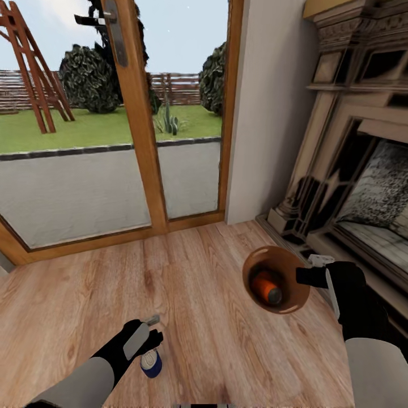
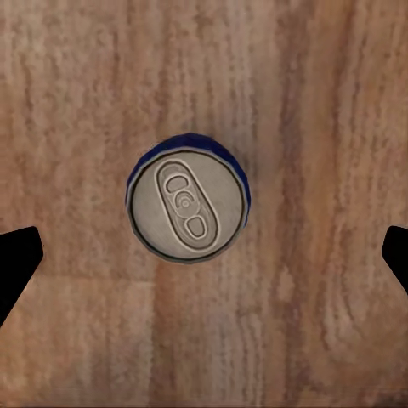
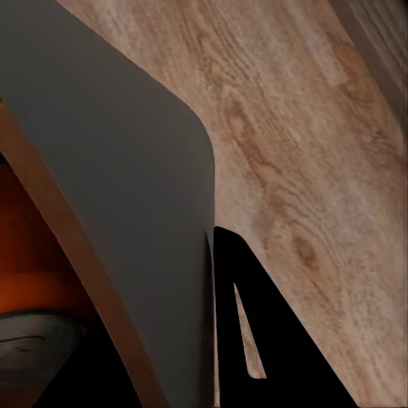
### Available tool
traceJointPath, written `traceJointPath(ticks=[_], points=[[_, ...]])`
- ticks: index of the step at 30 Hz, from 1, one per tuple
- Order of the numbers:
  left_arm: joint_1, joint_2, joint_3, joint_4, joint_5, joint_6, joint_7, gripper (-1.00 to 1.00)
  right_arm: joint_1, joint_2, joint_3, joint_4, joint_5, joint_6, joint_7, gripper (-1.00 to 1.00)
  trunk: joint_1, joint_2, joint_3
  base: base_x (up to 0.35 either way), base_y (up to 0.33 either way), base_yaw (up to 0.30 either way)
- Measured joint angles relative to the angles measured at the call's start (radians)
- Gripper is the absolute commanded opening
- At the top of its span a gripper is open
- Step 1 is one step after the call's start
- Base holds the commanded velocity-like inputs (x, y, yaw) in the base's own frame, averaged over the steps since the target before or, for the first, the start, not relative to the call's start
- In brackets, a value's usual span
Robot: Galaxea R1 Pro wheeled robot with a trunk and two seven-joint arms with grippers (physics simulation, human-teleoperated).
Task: Put the three can of soda from the living room inside the tash can in the kitchen.
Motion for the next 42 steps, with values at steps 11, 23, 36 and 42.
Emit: traceJointPath(ticks=[11,23,36,42], points=[[-0.076,0.033,-0.002,0.002,0.0,-0.001,-0.009,1.0,0.038,0.002,0.0,-0.095,-0.008,0.001,0.004,-1.0,0.005,-0.003,-0.043,0.0,0.0,0.0],[-0.078,0.031,-0.004,0.002,0.0,-0.001,-0.011,1.0,0.039,0.001,0.0,-0.098,-0.011,0.002,0.005,-1.0,0.01,-0.005,-0.089,0.0,0.0,0.0],[-0.118,0.03,-0.008,0.002,-0.005,-0.02,-0.047,1.0,0.04,0.002,-0.002,-0.121,-0.014,0.002,0.005,-1.0,0.016,-0.008,-0.139,0.0,0.0,0.0],[-0.127,0.026,-0.009,0.003,-0.035,-0.021,-0.051,1.0,0.04,0.002,-0.002,-0.123,-0.01,0.002,0.005,-1.0,0.019,-0.01,-0.162,0.0,0.0,0.0]])
